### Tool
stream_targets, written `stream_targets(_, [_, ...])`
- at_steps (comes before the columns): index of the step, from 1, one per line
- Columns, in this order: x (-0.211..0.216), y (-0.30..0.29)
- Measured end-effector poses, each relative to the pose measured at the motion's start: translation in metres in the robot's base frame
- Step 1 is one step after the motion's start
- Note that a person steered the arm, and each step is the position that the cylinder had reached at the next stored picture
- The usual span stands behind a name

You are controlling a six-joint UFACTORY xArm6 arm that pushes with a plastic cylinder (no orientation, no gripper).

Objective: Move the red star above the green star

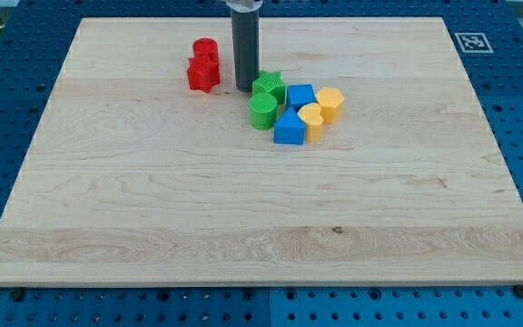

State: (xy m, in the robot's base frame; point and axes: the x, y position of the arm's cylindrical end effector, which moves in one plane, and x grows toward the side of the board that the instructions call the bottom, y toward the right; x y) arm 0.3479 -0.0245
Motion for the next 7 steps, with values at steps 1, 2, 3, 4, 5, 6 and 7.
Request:
stream_targets(1, [0.014,-0.046])
stream_targets(2, [0.016,-0.077])
stream_targets(3, [0.016,-0.123])
stream_targets(4, [0.009,-0.147])
stream_targets(5, [-0.023,-0.136])
stream_targets(6, [-0.028,-0.121])
stream_targets(7, [-0.028,-0.111])
